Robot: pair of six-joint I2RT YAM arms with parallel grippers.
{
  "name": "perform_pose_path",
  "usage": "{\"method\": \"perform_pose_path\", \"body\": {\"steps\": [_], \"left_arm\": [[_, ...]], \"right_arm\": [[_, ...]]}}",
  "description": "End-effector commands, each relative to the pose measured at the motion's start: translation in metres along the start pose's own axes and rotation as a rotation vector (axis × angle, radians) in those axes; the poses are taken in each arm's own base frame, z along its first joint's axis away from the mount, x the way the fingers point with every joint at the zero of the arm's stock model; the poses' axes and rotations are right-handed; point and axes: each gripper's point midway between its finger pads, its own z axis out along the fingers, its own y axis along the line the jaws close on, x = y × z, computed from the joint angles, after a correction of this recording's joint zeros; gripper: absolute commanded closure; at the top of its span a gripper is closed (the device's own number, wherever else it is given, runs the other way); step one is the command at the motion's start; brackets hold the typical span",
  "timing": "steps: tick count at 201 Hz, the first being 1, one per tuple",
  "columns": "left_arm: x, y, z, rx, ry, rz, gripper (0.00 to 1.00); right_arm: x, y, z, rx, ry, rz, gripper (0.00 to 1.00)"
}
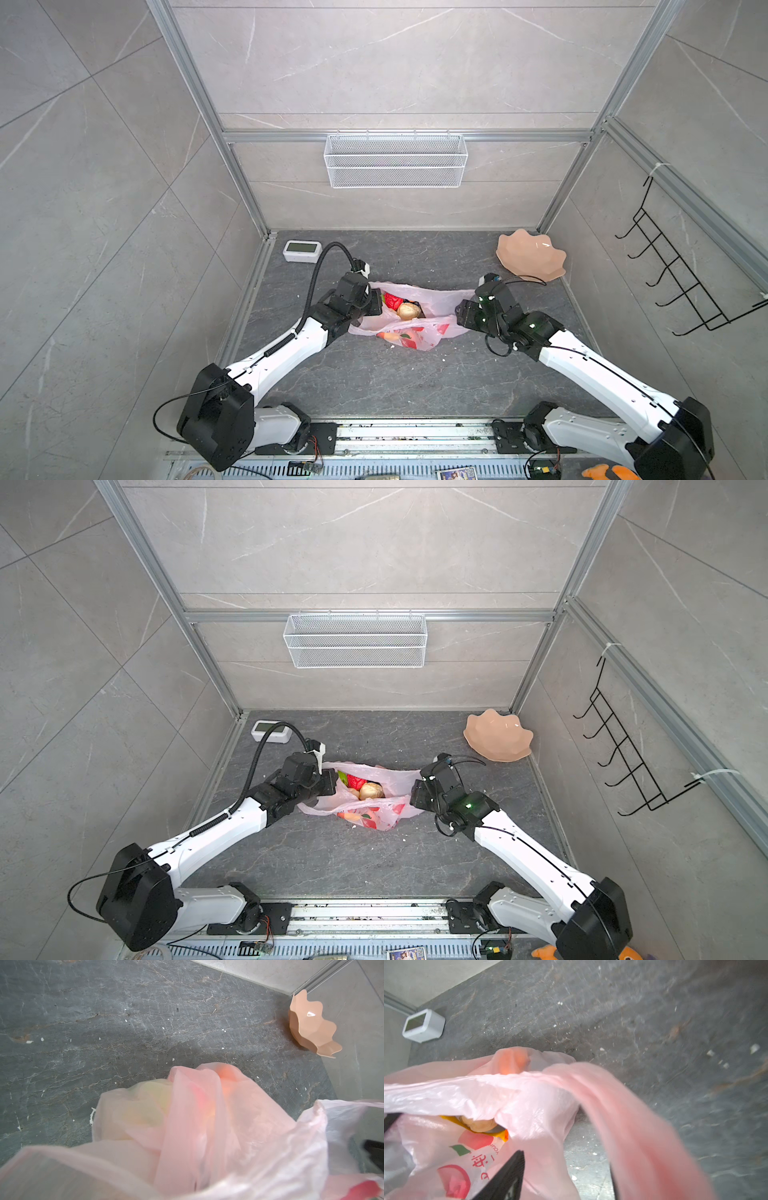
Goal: Take the fake fruits out of the plastic bag
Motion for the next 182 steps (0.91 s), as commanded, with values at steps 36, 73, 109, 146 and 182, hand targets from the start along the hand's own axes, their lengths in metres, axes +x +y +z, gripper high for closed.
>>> {"method": "perform_pose_path", "body": {"steps": [36,73,109,146,182], "left_arm": [[-0.015,0.000,-0.009,-0.068,-0.045,0.087,1.00],[-0.015,-0.006,-0.011,-0.054,-0.041,0.093,1.00],[-0.013,-0.012,-0.011,-0.044,-0.033,0.102,1.00],[-0.010,-0.014,-0.015,-0.037,-0.016,0.120,1.00],[-0.008,-0.015,-0.018,-0.027,-0.011,0.133,1.00]], "right_arm": [[-0.033,-0.041,-0.083,0.358,-0.106,-0.228,0.18],[-0.038,0.004,-0.090,0.238,-0.114,-0.339,0.17],[-0.013,0.064,-0.039,0.135,0.030,-0.405,0.18],[-0.003,0.082,0.006,0.198,0.092,-0.462,0.17],[0.002,0.075,0.034,0.304,0.097,-0.515,0.11]]}}
